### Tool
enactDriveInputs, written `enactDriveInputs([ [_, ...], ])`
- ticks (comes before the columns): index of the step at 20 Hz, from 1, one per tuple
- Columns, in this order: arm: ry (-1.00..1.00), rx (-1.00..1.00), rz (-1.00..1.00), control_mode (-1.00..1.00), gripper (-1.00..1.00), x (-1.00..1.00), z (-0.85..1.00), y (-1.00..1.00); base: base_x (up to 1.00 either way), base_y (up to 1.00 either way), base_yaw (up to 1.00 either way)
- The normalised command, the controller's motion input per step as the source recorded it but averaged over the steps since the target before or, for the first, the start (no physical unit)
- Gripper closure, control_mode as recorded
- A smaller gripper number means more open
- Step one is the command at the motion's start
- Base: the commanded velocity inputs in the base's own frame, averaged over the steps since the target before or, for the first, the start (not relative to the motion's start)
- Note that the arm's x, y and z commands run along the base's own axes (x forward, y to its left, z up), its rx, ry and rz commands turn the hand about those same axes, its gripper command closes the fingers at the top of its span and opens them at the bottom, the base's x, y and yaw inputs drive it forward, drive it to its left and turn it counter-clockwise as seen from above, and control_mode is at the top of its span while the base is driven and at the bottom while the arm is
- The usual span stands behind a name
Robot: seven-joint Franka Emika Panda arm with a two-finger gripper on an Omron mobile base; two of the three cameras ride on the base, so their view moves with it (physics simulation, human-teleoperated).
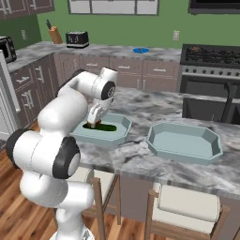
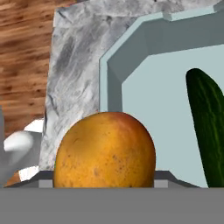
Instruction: Place the cold items (mango and cucumber) from the fridge in one tupperware on the dining counter. Place the warm items (hot dog and kebab skewer) in the stove area in another tupperware.
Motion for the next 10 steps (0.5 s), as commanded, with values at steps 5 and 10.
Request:
enactDriveInputs([
  [5,0.03,0.00,0.01,-1.00,1.00,0.56,-0.49,0.00,0.00,0.00,0.00],
  [10,0.02,0.00,0.00,-1.00,1.00,0.40,-0.49,0.00,0.00,0.00,0.00],
])
